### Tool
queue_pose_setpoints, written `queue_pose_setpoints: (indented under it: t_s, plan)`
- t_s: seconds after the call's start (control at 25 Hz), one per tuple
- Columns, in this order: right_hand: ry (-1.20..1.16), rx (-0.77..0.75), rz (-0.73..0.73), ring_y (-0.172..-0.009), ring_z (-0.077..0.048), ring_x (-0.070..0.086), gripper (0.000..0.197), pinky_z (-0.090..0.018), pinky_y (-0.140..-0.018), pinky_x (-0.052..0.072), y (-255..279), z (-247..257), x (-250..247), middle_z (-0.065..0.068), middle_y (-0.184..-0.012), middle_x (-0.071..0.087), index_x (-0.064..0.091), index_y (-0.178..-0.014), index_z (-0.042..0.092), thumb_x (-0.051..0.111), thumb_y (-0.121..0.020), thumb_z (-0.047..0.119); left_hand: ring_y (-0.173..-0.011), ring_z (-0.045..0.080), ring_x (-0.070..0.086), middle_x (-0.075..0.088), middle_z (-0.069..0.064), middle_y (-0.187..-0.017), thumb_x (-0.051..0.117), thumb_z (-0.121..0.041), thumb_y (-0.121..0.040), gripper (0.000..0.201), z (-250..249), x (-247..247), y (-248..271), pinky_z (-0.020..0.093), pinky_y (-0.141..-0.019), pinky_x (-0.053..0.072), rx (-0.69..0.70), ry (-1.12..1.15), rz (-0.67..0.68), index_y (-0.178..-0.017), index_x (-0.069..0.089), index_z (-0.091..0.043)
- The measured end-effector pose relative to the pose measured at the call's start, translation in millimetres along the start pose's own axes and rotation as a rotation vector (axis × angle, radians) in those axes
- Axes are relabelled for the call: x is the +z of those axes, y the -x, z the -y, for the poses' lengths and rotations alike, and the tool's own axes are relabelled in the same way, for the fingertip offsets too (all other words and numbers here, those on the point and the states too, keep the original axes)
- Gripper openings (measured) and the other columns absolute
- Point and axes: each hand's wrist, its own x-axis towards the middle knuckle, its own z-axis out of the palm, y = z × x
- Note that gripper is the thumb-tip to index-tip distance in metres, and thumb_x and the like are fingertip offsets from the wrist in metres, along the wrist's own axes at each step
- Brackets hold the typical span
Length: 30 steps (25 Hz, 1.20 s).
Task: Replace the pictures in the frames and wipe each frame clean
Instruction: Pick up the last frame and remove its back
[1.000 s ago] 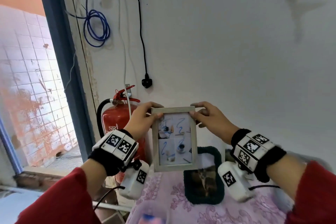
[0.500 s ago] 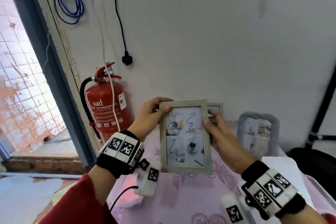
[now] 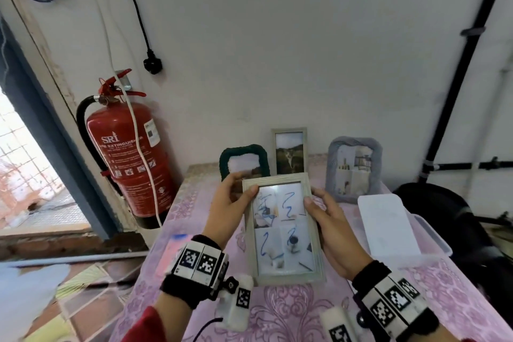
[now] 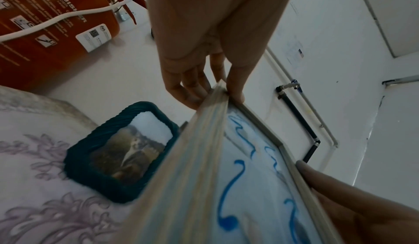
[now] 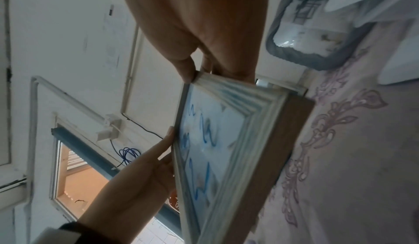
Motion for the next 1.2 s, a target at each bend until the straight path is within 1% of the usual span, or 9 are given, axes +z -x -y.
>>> queue_pose_setpoints:
  t_s: [0.12, 0.2, 0.36, 0.52, 0.72, 0.84, 0.96, 1.08, 1.2]
  plan:
    - [-0.035, 0.043, -0.042, -0.082, -0.014, 0.071, 0.021, -0.025, -0.062, 0.056, 4, -10, -6, 0.001, -0.091, 0.075, 0.053, -0.114, 0.022, 0.05, -0.094, 0.019, -0.092, 0.002, 0.062, 0.06, -0.011, -0.102, 0.058, -0.012, -0.09, 0.033, 17, 5, 17, 0.017, -0.076, 0.052, -0.005, -0.041, -0.022, -0.119, 0.052, -0.025]
    - [-0.05, 0.067, -0.06, -0.083, -0.015, 0.071, 0.02, -0.028, -0.064, 0.057, 4, -13, -9, 0.001, -0.093, 0.075, 0.053, -0.114, 0.021, 0.049, -0.095, 0.018, -0.107, 0.005, 0.053, 0.052, -0.006, -0.116, 0.061, -0.014, -0.088, 0.04, 26, 10, 28, 0.018, -0.086, 0.047, 0.043, -0.208, -0.052, -0.125, 0.05, -0.023]
    - [-0.073, 0.117, -0.078, -0.08, -0.021, 0.065, 0.02, -0.039, -0.074, 0.053, 1, -14, -11, -0.008, -0.097, 0.07, 0.054, -0.114, 0.014, 0.046, -0.096, 0.016, -0.123, 0.01, 0.038, 0.041, -0.004, -0.127, 0.065, -0.017, -0.085, 0.034, 32, 22, 46, 0.029, -0.105, 0.032, 0.171, -0.472, -0.084, -0.118, 0.058, -0.022]
    - [-0.129, 0.166, -0.057, -0.078, -0.023, 0.063, 0.015, -0.036, -0.068, 0.052, -2, -7, -12, -0.011, -0.098, 0.068, 0.055, -0.108, 0.014, 0.048, -0.094, 0.014, -0.119, 0.0, 0.038, 0.044, -0.017, -0.123, 0.062, -0.031, -0.088, 0.024, 31, 42, 61, 0.025, -0.1, 0.03, 0.275, -0.521, 0.007, -0.112, 0.061, -0.033]
    - [-0.199, 0.196, 0.014, -0.086, -0.032, 0.067, 0.017, -0.041, -0.07, 0.058, -5, 0, -14, -0.021, -0.109, 0.066, 0.054, -0.108, 0.01, 0.049, -0.094, 0.019, -0.115, -0.007, 0.042, 0.048, -0.018, -0.122, 0.059, -0.046, -0.086, 0.045, 31, 64, 74, 0.012, -0.097, 0.036, 0.283, -0.421, 0.115, -0.128, 0.05, -0.032]
    - [-0.205, 0.196, 0.06, -0.087, -0.035, 0.067, 0.032, -0.043, -0.07, 0.058, -5, 2, -14, -0.021, -0.106, 0.065, 0.054, -0.118, 0.008, 0.041, -0.098, 0.028, -0.11, -0.01, 0.043, 0.048, -0.023, -0.119, 0.064, -0.033, -0.086, 0.047, 32, 65, 75, 0.004, -0.09, 0.036, 0.263, -0.356, 0.085, -0.129, 0.045, -0.034]
    - [-0.13, 0.174, 0.065, -0.087, -0.035, 0.066, 0.035, -0.043, -0.077, 0.056, -5, -1, -15, -0.018, -0.106, 0.066, 0.055, -0.119, 0.007, 0.036, -0.099, 0.029, -0.112, -0.008, 0.048, 0.053, -0.021, -0.12, 0.061, -0.018, -0.088, 0.045, 34, 65, 76, 0.012, -0.092, 0.042, 0.208, -0.246, 0.067, -0.128, 0.045, -0.033]
    - [0.007, 0.147, 0.046, -0.089, -0.034, 0.066, 0.026, -0.039, -0.082, 0.055, -5, -9, -15, -0.017, -0.115, 0.065, 0.056, -0.117, 0.008, 0.038, -0.098, 0.007, -0.103, -0.001, 0.059, 0.06, -0.02, -0.115, 0.056, -0.012, -0.091, 0.045, 34, 62, 74, 0.014, -0.083, 0.048, 0.153, -0.085, -0.031, -0.125, 0.045, -0.04]
    - [0.271, 0.091, -0.04, -0.092, -0.021, 0.062, 0.038, -0.027, -0.076, 0.053, -3, -18, -15, -0.009, -0.119, 0.061, 0.055, -0.116, 0.019, 0.044, -0.091, -0.006, -0.097, 0.009, 0.064, 0.063, -0.011, -0.112, 0.052, -0.012, -0.094, 0.039, 34, 53, 68, 0.023, -0.08, 0.053, 0.113, 0.069, -0.122, -0.126, 0.045, -0.034]
